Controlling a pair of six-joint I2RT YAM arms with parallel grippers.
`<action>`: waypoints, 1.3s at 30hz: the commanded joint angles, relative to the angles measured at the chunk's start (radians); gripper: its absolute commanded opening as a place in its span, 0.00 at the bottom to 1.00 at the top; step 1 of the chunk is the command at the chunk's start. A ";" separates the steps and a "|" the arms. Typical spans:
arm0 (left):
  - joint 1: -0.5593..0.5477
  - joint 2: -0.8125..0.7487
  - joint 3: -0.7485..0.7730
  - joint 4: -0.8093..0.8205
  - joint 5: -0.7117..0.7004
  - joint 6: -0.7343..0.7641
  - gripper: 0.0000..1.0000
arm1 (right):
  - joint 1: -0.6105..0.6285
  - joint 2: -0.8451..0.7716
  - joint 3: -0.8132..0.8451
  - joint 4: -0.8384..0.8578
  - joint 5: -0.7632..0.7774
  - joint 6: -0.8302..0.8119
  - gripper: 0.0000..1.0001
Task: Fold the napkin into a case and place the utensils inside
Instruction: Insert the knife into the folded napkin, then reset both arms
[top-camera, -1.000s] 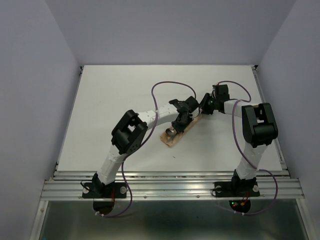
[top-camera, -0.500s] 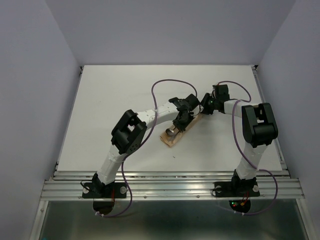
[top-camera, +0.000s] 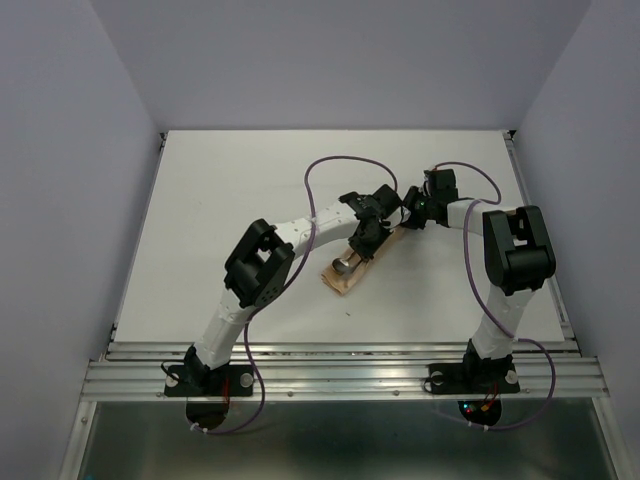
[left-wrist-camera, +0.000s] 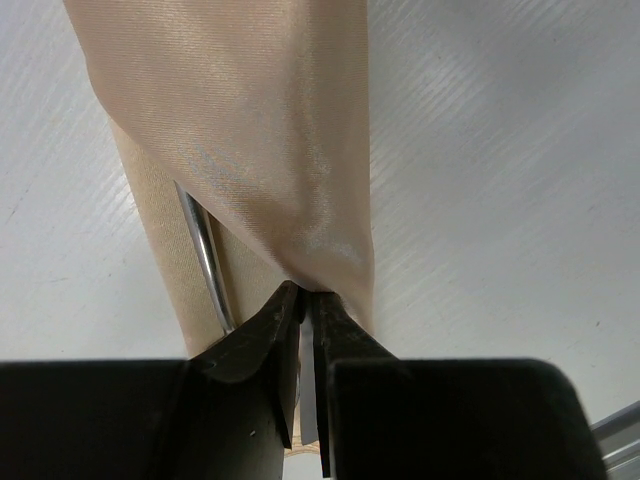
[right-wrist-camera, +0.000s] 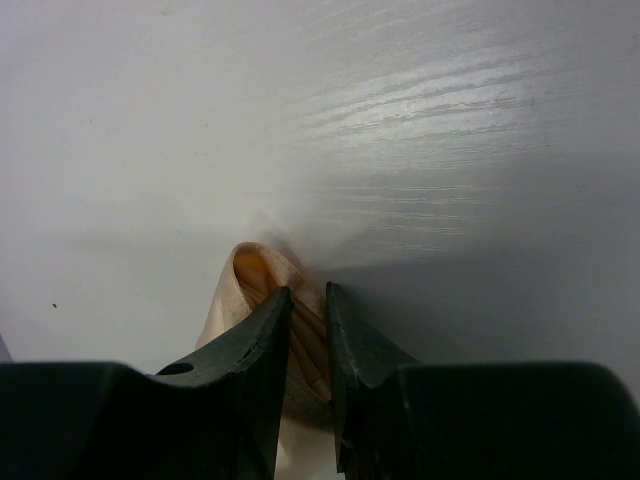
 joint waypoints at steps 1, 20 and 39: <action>0.003 -0.004 0.050 0.011 0.017 0.018 0.13 | 0.019 0.018 -0.026 -0.075 0.025 -0.017 0.27; 0.007 -0.030 0.031 0.003 -0.002 0.004 0.45 | 0.019 0.011 -0.025 -0.083 0.036 -0.019 0.27; 0.023 -0.337 -0.232 0.056 -0.118 -0.079 0.45 | 0.019 -0.248 -0.020 -0.216 0.344 -0.066 0.28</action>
